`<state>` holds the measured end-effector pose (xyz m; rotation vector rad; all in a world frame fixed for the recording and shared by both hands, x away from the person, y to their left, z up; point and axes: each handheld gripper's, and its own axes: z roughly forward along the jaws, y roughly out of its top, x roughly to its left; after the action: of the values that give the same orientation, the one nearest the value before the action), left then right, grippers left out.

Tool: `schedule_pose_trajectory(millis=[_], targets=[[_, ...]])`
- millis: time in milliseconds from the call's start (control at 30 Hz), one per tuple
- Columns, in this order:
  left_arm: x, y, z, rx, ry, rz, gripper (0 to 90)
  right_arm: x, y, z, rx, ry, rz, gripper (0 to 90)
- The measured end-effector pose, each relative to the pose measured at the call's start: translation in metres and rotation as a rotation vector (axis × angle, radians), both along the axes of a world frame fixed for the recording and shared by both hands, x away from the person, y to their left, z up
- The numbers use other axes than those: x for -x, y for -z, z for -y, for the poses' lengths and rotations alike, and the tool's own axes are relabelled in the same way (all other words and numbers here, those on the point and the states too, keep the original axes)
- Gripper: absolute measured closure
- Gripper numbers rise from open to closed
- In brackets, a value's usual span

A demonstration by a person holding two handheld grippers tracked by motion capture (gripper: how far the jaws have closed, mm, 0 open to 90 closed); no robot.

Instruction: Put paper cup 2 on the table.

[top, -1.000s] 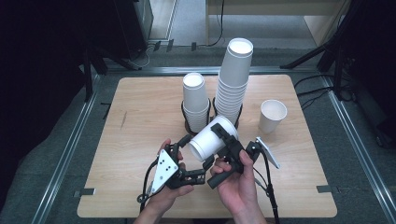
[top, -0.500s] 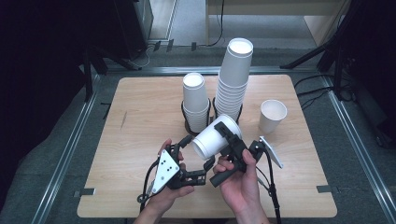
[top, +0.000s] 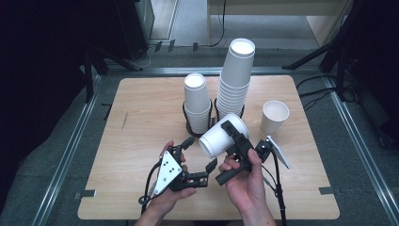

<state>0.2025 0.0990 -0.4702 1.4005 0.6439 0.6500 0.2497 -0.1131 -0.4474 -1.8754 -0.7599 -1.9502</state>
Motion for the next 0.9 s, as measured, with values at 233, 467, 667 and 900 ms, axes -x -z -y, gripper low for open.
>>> schedule_pose_trajectory(millis=[233, 467, 667, 900], targets=[[0.000, 0.000, 0.000, -0.004, 0.003, 0.000, 9.6, -0.002, -0.001, 0.004, 0.011, 0.018, 0.007, 12.3], [0.000, 0.000, 0.001, -0.006, 0.005, -0.004, 9.6, -0.004, -0.003, 0.010, 0.017, 0.035, 0.013, 12.3], [0.000, 0.001, 0.001, -0.006, 0.005, -0.004, 9.6, -0.006, -0.004, 0.014, 0.022, 0.049, 0.016, 12.3], [0.000, 0.001, 0.001, -0.008, 0.006, -0.004, 9.6, -0.007, -0.005, 0.018, 0.027, 0.061, 0.025, 12.3]])
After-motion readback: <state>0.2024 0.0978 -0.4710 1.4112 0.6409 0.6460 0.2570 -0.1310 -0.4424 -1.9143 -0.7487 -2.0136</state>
